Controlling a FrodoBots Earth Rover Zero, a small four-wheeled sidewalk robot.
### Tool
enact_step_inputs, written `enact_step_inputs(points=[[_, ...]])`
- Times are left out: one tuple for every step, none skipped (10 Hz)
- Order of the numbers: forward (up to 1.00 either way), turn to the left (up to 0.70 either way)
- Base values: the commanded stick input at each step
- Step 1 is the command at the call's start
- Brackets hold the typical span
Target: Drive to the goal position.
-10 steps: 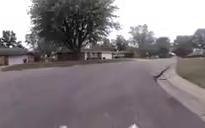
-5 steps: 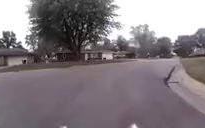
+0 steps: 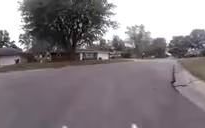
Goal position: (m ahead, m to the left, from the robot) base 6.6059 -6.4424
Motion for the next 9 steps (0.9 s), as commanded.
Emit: enact_step_inputs(points=[[1.00,-0.40],[1.00,-0.37],[1.00,-0.24],[1.00,0.00],[1.00,0.00],[1.00,0.00],[1.00,0.00],[1.00,0.00],[1.00,-0.04]])
